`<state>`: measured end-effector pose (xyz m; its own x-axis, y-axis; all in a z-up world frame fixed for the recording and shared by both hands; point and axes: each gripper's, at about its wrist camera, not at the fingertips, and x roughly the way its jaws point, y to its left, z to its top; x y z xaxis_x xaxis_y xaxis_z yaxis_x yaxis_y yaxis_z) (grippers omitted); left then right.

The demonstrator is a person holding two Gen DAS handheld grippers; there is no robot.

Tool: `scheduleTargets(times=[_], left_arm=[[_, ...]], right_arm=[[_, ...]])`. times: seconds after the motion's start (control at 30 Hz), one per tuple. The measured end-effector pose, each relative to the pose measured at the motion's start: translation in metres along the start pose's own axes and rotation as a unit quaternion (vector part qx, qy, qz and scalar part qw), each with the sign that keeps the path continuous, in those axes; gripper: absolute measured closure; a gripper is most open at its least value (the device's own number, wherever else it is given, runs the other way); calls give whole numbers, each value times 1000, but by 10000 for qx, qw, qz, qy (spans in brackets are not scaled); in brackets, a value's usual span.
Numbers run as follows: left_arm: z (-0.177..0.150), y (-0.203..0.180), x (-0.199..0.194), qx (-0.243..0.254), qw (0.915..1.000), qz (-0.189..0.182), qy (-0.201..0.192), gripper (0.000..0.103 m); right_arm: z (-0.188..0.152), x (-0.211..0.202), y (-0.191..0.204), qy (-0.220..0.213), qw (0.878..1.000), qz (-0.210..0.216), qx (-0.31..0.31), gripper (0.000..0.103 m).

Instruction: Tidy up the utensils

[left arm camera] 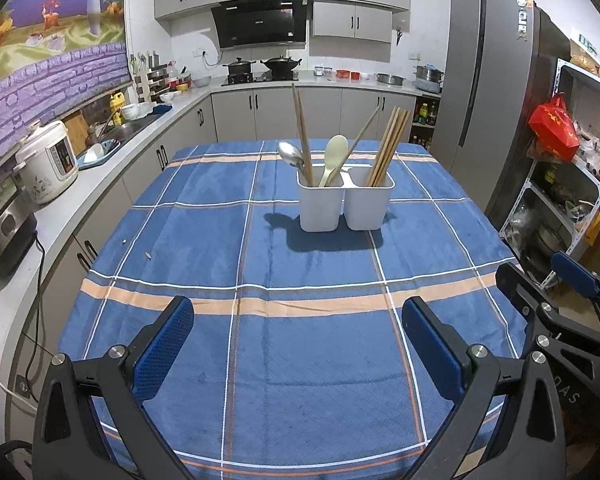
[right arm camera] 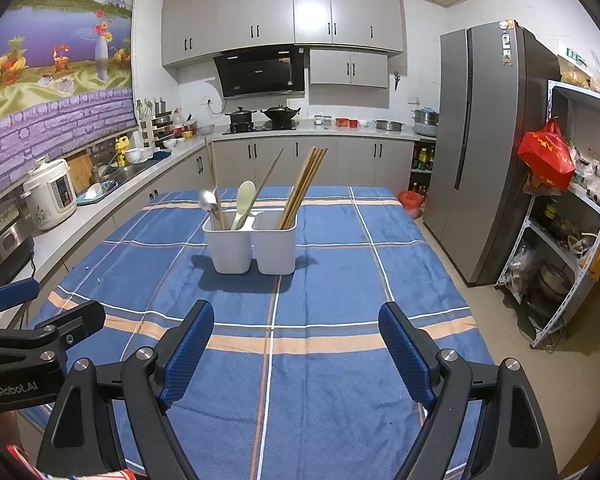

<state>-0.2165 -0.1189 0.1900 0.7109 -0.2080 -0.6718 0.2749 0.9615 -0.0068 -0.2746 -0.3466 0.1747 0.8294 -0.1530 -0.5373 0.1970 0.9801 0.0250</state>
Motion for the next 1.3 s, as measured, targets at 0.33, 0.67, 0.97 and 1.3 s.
scheduleTargets(times=[0.33, 0.67, 0.97, 1.3], left_arm=[[3, -3, 22, 45, 9999, 84, 132, 0], [8, -1, 54, 3, 9991, 127, 402, 0], [9, 3, 88, -79, 9972, 163, 730, 0], [5, 12, 122, -227, 9943, 154, 1033, 0]], right_arm=[[2, 20, -4, 122, 9999, 27, -9, 15], [2, 48, -2, 348, 9993, 113, -54, 15], [-2, 80, 5, 675, 9974, 217, -110, 15], [-7, 112, 1, 1022, 9947, 146, 7, 15]])
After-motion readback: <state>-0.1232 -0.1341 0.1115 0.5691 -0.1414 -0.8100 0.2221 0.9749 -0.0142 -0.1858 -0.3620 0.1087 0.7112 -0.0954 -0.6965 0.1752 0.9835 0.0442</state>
